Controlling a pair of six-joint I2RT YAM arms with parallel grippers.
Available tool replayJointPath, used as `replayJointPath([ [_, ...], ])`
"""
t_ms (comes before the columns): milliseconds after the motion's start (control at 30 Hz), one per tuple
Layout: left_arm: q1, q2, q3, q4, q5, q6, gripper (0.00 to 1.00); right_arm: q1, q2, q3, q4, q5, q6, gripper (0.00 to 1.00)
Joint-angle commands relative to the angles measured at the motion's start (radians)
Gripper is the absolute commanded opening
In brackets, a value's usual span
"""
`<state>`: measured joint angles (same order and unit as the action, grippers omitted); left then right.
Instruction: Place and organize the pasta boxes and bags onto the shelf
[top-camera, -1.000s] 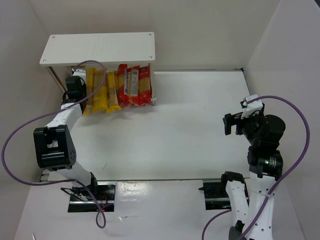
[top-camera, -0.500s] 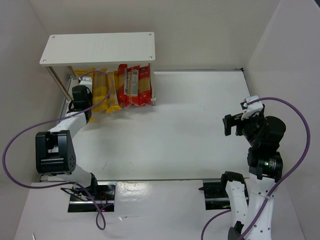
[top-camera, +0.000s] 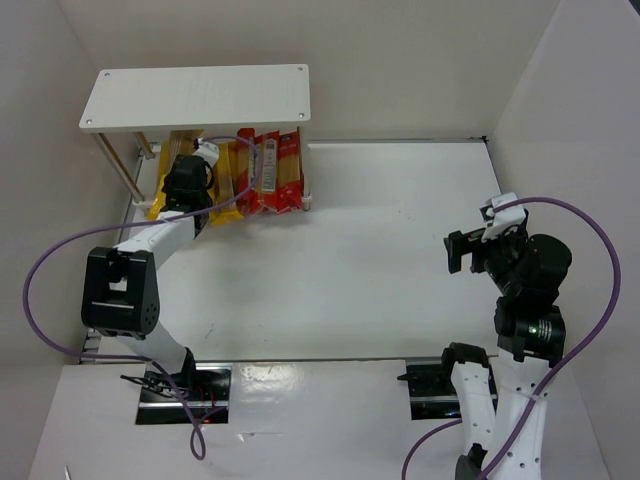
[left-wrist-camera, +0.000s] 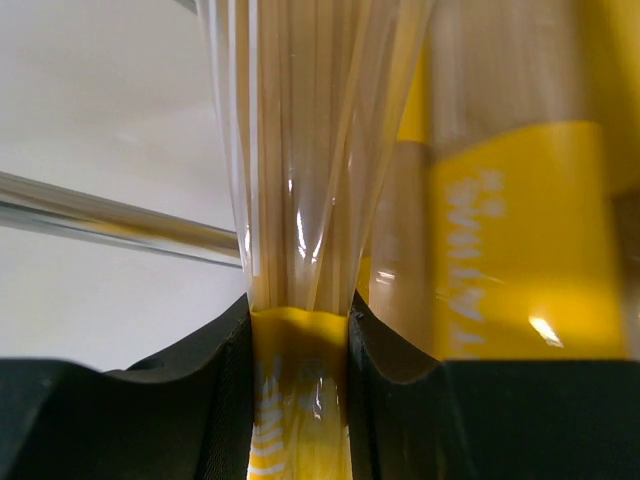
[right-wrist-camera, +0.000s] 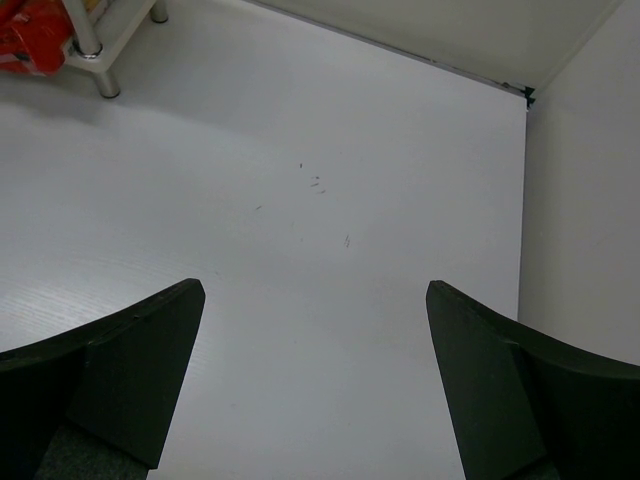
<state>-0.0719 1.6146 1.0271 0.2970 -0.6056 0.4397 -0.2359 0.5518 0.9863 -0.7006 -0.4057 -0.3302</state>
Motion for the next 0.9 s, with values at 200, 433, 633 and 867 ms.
replayJointPath([
  [200,0.0,0.1,0.171,0.263,-0.249,0.346,0.0,-0.006,-0.016,-0.014,0.001,-0.016,0.011,1.0],
  [433,0.0,0.226,0.275,0.297,-0.35,0.455,0.0,-0.006,-0.016,-0.014,0.001,-0.025,0.011,1.0],
  [633,0.0,0.3,0.347,0.343,-0.39,0.521,0.0,-0.006,-0.016,-0.014,0.001,-0.035,0.02,1.0],
  [867,0.01,0.36,0.396,0.34,-0.408,0.53,0.0,-0.006,-0.016,-0.014,0.001,-0.035,0.02,1.0],
])
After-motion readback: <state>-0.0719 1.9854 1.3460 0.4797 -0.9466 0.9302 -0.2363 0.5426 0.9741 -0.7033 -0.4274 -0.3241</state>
